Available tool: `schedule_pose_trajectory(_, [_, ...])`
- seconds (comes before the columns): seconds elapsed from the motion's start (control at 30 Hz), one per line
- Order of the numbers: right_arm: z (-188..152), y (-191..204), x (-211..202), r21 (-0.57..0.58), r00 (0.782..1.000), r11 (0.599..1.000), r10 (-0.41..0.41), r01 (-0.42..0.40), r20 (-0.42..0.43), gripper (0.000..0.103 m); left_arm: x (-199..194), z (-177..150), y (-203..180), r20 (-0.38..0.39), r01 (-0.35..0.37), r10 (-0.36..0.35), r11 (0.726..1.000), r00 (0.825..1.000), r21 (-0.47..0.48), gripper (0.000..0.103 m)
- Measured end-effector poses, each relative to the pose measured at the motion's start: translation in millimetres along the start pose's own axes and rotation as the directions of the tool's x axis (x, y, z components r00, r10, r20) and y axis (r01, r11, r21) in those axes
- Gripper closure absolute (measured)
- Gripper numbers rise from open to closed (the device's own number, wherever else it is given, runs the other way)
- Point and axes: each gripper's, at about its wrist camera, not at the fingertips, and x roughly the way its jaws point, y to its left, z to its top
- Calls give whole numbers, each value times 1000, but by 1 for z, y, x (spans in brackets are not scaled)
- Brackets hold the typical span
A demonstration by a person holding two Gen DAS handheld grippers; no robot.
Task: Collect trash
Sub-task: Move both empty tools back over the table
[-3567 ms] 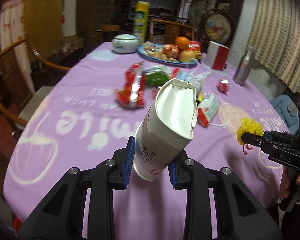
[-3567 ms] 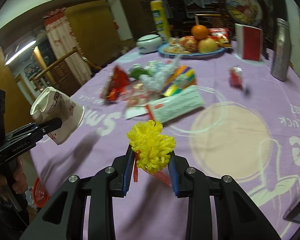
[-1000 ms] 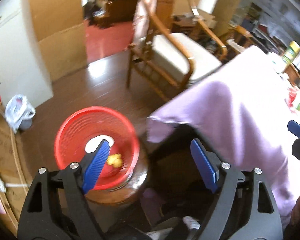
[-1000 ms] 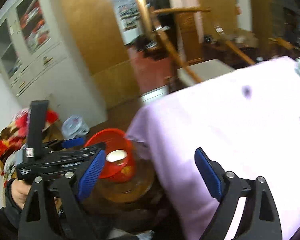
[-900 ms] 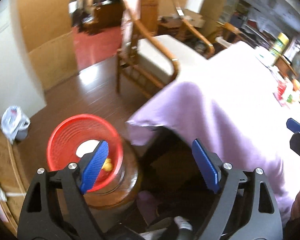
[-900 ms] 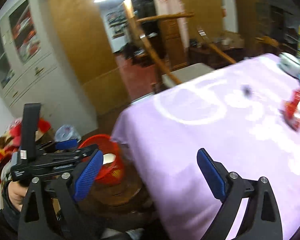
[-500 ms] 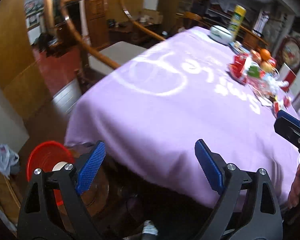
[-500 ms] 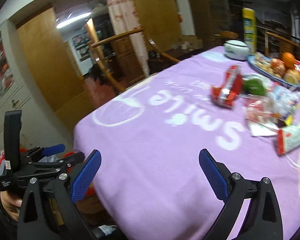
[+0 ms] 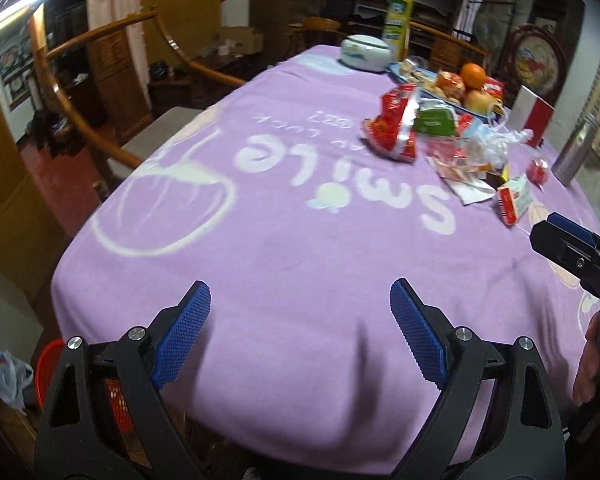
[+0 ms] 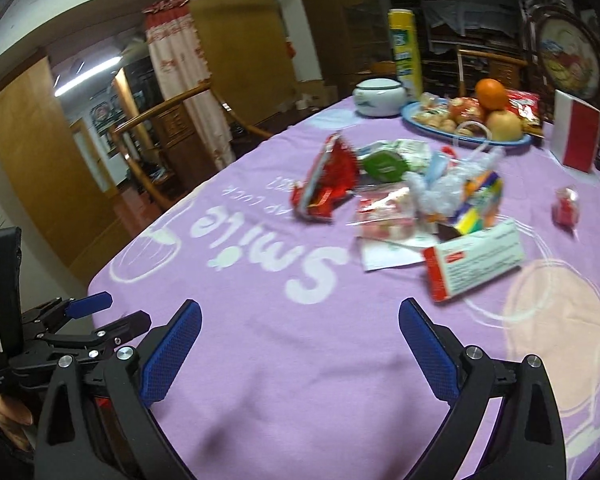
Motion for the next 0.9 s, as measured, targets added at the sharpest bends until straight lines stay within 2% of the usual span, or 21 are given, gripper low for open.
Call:
schedule_pose_trajectory(0.2, [0,-25,2,54,999,998,-37,37,-7,6,6,7,-19,-5,25,-24,999,1000,45,15])
schedule_pose_trajectory(0.6, [3,-56,-5,83,992,988,-126,127,-22,6,24,27,-53,-3,71,-71,991,997,110,13])
schedule_pose_trajectory(0.9, [18,-89,4,111,972,966,-229,234,-54,6,47,48,-79,13,106,-108,985,994,138,12])
